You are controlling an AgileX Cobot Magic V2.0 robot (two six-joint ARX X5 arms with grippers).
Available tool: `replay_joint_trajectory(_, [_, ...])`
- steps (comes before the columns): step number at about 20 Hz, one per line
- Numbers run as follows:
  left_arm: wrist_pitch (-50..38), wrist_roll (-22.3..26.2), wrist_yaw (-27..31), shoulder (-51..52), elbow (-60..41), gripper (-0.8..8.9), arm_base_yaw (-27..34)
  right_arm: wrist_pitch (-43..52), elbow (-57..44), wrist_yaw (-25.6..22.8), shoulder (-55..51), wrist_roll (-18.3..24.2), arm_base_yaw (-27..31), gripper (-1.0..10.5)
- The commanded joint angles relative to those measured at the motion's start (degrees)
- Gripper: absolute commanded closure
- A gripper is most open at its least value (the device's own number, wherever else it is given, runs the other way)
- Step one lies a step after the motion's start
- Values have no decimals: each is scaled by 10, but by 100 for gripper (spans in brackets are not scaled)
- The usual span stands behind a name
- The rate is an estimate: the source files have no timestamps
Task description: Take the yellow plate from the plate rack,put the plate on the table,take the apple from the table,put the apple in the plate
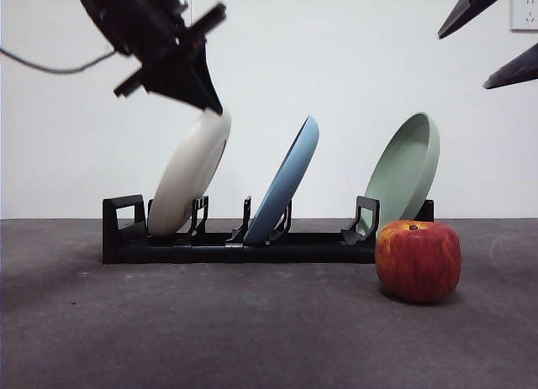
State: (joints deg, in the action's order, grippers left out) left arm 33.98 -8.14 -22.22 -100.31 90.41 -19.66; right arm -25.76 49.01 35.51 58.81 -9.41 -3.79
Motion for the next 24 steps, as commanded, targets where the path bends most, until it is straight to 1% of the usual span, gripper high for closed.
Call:
replay_joint_trajectory(1, [50, 18, -20, 34, 50, 822, -2, 2, 1, 0, 1, 5, -1, 567])
replay_joint_trajectory(3, [124, 43, -23, 53, 98, 822, -7, 2, 1, 0, 1, 5, -1, 567])
replay_joint_trajectory(5, [212, 82, -21, 79, 145, 822, -14, 2, 1, 0, 1, 5, 0, 567])
replay_joint_trajectory(7, [273, 108, -18, 113, 171, 822, -26, 2, 1, 0, 1, 5, 0, 567])
replay_joint_trajectory(8, [290, 116, -16, 133, 173, 822, -33, 2, 1, 0, 1, 5, 0, 567])
replay_joint_trajectory(10, [333, 134, 26, 175, 173, 822, -54, 1, 1, -1, 1, 5, 0, 568])
replay_joint_trajectory(12, [382, 142, 106, 208, 173, 822, -91, 0, 1, -1, 1, 5, 0, 567])
replay_joint_trajectory(13, [406, 142, 142, 220, 173, 822, -118, -1, 1, -3, 1, 5, 0, 567])
replay_joint_trajectory(16, [452, 136, 192, 230, 173, 822, -196, -5, 1, -29, 1, 5, 0, 567])
replay_joint_trajectory(17, [455, 125, 216, 230, 170, 822, -222, -7, 1, -29, 1, 5, 0, 568])
replay_joint_trajectory(19, [453, 102, 275, 228, 153, 822, -277, -12, 1, -29, 1, 5, 0, 567])
replay_joint_trajectory(21, [435, 72, 323, 226, 111, 822, -326, -16, 1, -29, 1, 6, 0, 567])
replay_joint_trajectory(22, [421, 60, 341, 226, 83, 822, -342, -16, 1, -29, 1, 7, 0, 567])
replay_joint_trajectory(24, [382, 41, 358, 226, 18, 822, -363, -18, 1, -29, 1, 10, 0, 568])
